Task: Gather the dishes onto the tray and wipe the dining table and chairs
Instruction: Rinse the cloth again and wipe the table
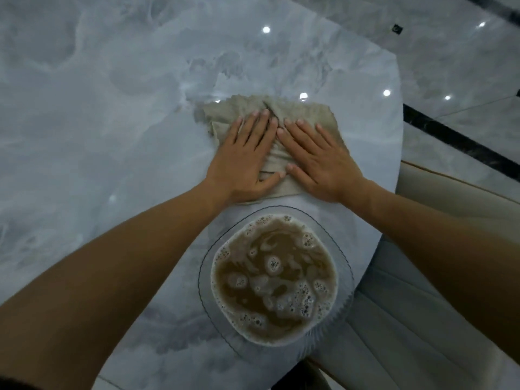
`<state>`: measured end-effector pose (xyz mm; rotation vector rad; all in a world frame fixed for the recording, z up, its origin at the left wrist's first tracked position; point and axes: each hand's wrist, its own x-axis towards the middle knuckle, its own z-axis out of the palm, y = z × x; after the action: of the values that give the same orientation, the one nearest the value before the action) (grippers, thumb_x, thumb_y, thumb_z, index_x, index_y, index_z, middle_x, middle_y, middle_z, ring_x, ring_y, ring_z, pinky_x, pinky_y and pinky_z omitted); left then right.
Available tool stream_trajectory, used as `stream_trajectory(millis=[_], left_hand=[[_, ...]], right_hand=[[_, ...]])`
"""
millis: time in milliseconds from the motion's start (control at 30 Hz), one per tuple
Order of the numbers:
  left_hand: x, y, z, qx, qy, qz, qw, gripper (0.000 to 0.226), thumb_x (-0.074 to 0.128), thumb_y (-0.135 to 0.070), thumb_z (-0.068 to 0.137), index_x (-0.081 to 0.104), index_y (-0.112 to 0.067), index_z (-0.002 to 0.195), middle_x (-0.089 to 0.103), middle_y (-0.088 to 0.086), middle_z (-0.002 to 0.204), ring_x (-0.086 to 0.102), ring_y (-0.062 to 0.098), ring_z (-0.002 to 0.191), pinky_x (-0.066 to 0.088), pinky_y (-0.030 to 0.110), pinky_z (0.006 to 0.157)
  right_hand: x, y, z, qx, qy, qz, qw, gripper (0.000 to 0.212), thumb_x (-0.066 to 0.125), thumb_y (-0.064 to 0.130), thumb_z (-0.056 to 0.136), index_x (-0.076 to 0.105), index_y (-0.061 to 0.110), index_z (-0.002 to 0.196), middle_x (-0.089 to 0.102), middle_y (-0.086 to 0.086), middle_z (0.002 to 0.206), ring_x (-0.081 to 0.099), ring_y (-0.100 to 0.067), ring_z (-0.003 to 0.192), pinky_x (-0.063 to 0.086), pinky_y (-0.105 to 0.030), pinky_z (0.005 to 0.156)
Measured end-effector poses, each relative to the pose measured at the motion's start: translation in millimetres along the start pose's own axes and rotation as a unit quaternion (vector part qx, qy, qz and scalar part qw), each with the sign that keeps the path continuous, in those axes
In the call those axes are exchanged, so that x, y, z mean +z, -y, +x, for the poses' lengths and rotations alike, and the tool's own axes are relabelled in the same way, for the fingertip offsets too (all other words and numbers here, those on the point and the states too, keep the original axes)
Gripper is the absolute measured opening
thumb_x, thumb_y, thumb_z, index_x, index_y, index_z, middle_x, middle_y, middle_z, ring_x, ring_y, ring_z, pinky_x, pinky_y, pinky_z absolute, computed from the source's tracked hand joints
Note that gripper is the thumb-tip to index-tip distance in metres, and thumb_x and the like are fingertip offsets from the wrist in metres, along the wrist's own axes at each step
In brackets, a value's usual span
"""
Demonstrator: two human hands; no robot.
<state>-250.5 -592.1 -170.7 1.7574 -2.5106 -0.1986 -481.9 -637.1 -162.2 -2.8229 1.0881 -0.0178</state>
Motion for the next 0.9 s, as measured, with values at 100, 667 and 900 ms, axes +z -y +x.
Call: stream_trajectory(millis=[100,667,900], left_hand=[[-0.8,-8.5,4.4,0.057,0.006,0.007,0.998,0.101,0.031,-0.077,0.096,0.007,-0.009,0.167,0.004,0.013,0.175,0.0,0.028,0.162,0.006,0.053,0.13],[-6.5,-12.1,1.8,0.207,0.046,0.045,0.976,0.103,0.028,-0.084,0.096,0.003,-0.014,0.168,0.002,0.009,0.176,0.0,0.026,0.162,0.007,0.053,0.13],[-11.6,17.9,-38.7,0.186,0.045,0.025,0.981,0.096,0.03,-0.077,0.098,0.007,-0.016,0.168,0.004,0.009,0.176,0.002,0.026,0.162,0.011,0.056,0.129]], right_hand=[[1.5,-2.4,-31.7,0.042,-0.014,0.003,0.999,0.07,0.035,0.052,0.108,0.016,0.017,0.165,0.012,-0.007,0.172,0.007,-0.023,0.16,0.014,-0.051,0.127],[-15.6,-17.3,-88.4,-0.005,0.056,0.07,0.996,0.058,0.03,0.042,0.11,0.017,0.026,0.165,0.009,-0.004,0.173,0.007,-0.025,0.16,0.016,-0.051,0.127],[-51.8,13.7,-92.6,0.081,-0.057,0.224,0.97,0.037,0.045,0.029,0.11,0.06,0.014,0.14,0.053,-0.006,0.14,0.055,-0.025,0.124,0.051,-0.044,0.098]])
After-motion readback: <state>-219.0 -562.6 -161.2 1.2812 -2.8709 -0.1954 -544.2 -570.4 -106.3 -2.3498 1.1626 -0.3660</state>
